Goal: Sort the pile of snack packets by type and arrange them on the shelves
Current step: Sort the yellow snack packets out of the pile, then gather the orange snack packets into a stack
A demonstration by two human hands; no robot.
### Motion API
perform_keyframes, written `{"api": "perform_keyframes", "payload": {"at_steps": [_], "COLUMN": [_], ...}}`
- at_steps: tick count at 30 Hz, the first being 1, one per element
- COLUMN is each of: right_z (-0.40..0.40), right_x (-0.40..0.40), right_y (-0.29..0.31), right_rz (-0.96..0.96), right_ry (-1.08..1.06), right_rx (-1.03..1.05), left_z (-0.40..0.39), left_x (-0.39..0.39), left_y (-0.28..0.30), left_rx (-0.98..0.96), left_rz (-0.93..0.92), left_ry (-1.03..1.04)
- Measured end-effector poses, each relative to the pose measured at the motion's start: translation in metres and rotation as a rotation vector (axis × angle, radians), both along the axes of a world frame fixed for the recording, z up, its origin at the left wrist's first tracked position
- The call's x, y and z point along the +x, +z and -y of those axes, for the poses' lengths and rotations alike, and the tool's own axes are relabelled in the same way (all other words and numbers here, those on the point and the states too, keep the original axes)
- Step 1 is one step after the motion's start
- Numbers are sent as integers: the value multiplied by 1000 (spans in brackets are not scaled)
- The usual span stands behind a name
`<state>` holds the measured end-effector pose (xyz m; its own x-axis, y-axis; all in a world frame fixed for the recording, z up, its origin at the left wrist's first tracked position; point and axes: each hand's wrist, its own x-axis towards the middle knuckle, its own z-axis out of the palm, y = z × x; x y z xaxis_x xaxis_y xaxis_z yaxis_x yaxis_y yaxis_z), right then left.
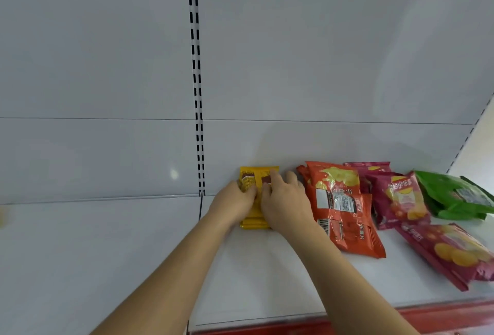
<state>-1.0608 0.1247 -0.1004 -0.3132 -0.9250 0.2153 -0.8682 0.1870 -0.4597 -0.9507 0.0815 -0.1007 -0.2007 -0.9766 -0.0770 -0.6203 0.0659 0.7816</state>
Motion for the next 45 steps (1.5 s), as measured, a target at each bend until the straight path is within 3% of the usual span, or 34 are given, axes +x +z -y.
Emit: {"api": "perform_keyframes", "payload": {"at_steps": [7, 13, 24, 35, 45], "right_z": [-19, -32, -50, -80, -23], "right_x": [-1, 22, 161, 373, 464], "right_y": [17, 8, 8, -3, -9], "right_rz": [-259, -319, -293, -255, -322], "right_ry": [70, 171, 408, 585, 616], "right_rx": [-120, -124, -177, -162, -115], "left_z": [-8, -34, -86, -144, -118], "left_x": [24, 65, 209, 420, 526], "left_y": [4, -8, -6, -20, -35], "left_rx": [-381, -658, -656, -582, -502], "left_rz": [211, 286, 428, 486, 510], "left_ry": [95, 214, 399, 543, 557]}}
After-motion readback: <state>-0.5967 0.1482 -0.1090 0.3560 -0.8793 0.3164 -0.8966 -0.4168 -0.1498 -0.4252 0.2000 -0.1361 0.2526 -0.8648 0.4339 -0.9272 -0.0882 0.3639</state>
